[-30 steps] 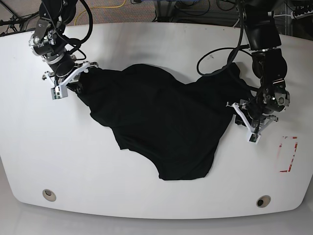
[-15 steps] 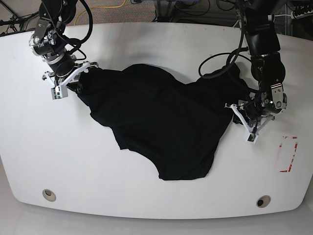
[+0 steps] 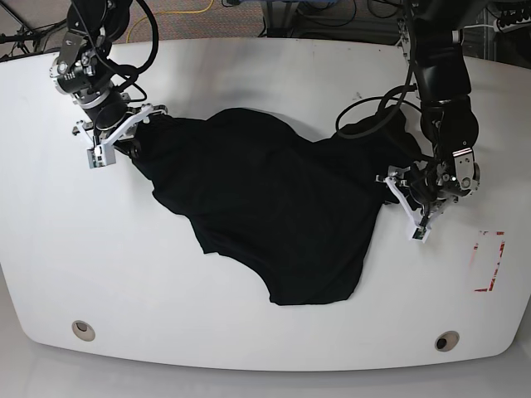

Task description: Fold the T-shirt properly

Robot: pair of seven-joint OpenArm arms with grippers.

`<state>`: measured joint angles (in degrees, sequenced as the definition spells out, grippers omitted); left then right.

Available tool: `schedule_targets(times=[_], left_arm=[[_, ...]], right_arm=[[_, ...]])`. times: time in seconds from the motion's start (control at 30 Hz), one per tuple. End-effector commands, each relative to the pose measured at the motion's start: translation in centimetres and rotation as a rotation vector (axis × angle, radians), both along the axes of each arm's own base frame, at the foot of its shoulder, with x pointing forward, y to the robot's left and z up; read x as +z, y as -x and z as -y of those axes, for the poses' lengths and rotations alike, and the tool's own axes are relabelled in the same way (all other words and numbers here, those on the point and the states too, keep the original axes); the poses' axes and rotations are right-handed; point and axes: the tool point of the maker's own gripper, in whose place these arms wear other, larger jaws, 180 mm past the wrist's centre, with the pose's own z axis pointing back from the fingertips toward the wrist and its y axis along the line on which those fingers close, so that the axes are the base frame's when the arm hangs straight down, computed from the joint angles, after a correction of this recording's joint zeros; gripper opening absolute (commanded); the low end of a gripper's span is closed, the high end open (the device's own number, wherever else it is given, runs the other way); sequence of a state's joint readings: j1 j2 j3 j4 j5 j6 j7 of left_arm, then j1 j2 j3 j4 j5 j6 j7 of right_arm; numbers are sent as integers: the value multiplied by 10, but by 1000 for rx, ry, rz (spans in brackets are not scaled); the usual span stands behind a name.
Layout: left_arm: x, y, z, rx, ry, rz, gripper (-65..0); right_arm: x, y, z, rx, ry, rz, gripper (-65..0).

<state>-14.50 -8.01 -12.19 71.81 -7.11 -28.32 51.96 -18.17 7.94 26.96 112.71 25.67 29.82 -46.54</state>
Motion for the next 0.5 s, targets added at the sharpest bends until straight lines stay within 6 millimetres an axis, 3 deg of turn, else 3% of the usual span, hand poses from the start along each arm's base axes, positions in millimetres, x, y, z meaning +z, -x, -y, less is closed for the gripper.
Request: schedule_targets(times=[0.0,0.23,0.47], left_arm=[[24,-20,2,-7,2,66,-248],[39,-26,4,-23,-15,99,-221],[72,-33,7,-46,-48,194,-221]], right_arm=[[12,-6,1,2,-2,50,-650],[12,-6,1,3,-2,51,-650],[14,-8,1,4,-5,56,-650]])
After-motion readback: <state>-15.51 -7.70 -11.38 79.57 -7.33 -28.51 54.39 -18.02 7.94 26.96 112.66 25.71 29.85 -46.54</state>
